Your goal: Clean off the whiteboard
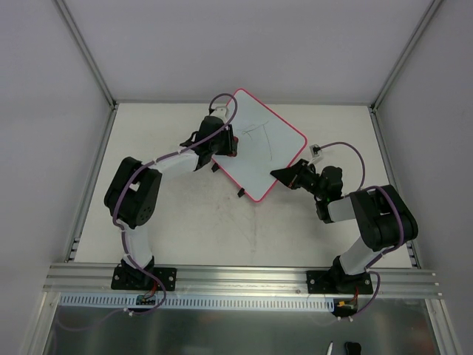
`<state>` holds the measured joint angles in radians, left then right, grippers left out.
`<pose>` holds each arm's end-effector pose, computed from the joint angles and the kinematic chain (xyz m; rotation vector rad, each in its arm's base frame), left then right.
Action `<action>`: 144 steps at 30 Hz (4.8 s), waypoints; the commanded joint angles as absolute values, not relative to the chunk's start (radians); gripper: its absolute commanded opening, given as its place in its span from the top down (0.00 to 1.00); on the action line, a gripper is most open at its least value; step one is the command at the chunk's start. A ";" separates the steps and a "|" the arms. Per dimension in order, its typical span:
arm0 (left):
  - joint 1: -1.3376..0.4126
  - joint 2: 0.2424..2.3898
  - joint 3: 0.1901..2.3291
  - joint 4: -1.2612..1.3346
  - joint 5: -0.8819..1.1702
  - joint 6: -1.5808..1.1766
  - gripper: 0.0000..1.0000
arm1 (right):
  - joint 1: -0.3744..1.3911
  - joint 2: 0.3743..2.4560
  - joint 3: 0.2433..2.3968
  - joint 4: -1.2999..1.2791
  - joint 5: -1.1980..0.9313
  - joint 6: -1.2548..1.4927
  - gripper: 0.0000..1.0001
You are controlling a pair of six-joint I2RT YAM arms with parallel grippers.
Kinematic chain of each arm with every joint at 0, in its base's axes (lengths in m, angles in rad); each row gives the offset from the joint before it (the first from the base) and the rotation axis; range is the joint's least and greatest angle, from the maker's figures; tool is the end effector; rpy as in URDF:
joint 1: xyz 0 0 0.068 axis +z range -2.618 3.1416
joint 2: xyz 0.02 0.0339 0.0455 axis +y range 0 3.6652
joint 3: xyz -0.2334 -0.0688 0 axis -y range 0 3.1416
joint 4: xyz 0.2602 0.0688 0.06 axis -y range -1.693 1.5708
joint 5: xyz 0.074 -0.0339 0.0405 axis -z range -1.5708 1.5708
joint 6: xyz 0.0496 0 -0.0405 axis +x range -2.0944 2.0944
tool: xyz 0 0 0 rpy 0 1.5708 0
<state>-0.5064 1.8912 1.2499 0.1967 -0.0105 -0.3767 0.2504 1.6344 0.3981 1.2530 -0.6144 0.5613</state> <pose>0.3933 -0.2176 0.1743 0.1266 2.0550 -0.5457 0.2753 0.0999 0.1223 -0.2603 1.6484 1.1005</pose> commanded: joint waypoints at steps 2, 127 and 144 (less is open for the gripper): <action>-0.558 1.913 1.296 0.167 0.077 -0.396 0.94 | 0.276 1.611 0.430 1.532 -0.693 0.535 1.00; -0.630 2.055 1.838 -0.127 0.142 -0.060 0.96 | 0.333 1.640 0.443 1.531 -0.736 0.459 1.00; -0.522 2.117 1.922 -0.198 0.150 -0.087 0.98 | 0.331 1.637 0.443 1.531 -0.736 0.462 1.00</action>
<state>-0.4988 2.1235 1.9251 -0.1753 0.1474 -0.0959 0.2970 1.6531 0.4114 1.2640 -0.6132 0.5064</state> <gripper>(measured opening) 0.297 0.083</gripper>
